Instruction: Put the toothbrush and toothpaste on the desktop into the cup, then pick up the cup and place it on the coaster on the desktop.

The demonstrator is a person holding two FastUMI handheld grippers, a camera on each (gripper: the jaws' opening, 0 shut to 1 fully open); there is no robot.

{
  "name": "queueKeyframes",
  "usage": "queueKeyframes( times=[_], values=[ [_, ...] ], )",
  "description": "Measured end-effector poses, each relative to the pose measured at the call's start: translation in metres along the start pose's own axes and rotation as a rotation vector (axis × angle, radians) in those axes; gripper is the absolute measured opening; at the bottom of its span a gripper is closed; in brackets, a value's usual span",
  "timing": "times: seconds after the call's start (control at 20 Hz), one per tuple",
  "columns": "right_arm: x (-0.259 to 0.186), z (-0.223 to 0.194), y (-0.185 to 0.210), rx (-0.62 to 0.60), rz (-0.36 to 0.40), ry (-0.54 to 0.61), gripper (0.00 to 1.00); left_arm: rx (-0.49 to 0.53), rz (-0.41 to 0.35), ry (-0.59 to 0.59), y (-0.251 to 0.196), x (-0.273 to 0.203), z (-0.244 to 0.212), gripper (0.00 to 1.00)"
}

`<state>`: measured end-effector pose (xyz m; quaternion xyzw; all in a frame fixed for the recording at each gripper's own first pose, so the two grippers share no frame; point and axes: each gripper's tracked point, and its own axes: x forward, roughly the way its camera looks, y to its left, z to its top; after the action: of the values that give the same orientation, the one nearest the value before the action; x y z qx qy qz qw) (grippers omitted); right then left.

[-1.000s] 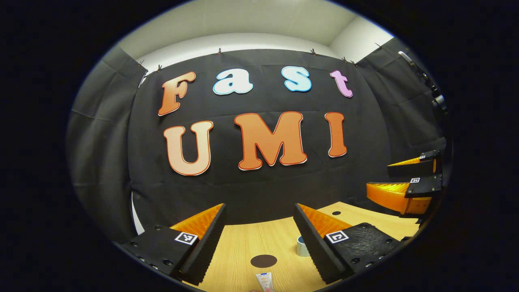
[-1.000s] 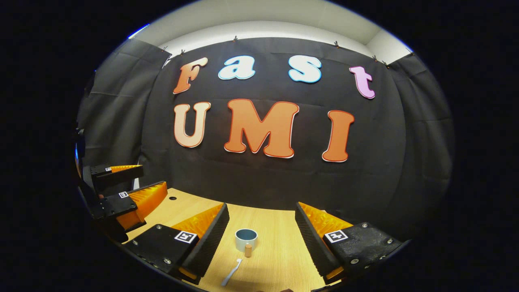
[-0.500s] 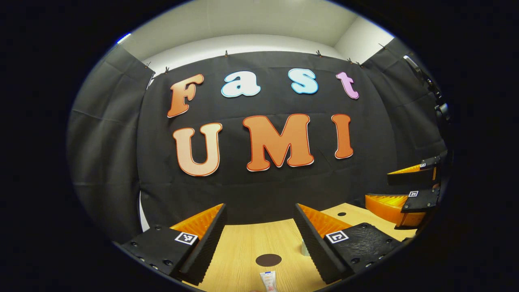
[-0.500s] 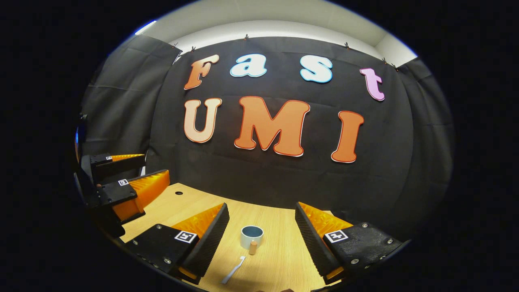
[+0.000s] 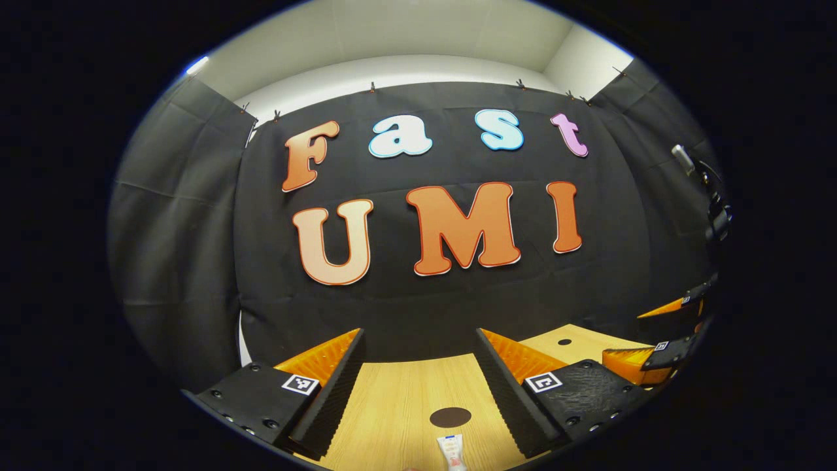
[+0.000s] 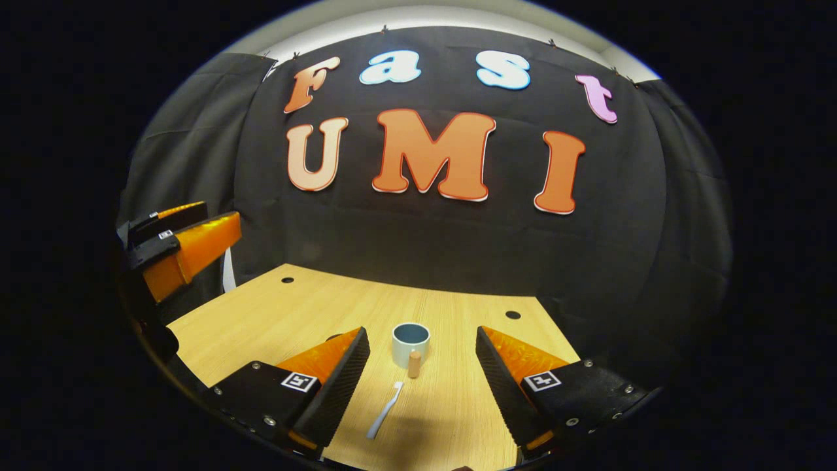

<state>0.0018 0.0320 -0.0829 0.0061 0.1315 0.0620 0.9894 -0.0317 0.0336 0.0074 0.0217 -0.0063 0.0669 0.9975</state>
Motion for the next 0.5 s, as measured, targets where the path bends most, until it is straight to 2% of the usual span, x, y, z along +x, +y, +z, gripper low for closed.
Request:
queueKeyframes(
  times=[0.2,0.5],
  values=[
    [0.014,-0.029,0.01,0.01,0.041,0.142,0.98,0.016,0.024,0.005,0.011,-0.007,0.002,0.98],
    [0.032,-0.077,0.021,0.023,0.115,0.34,0.99,0.028,0.116,0.019,0.029,-0.03,0.004,1.0]
  ],
)
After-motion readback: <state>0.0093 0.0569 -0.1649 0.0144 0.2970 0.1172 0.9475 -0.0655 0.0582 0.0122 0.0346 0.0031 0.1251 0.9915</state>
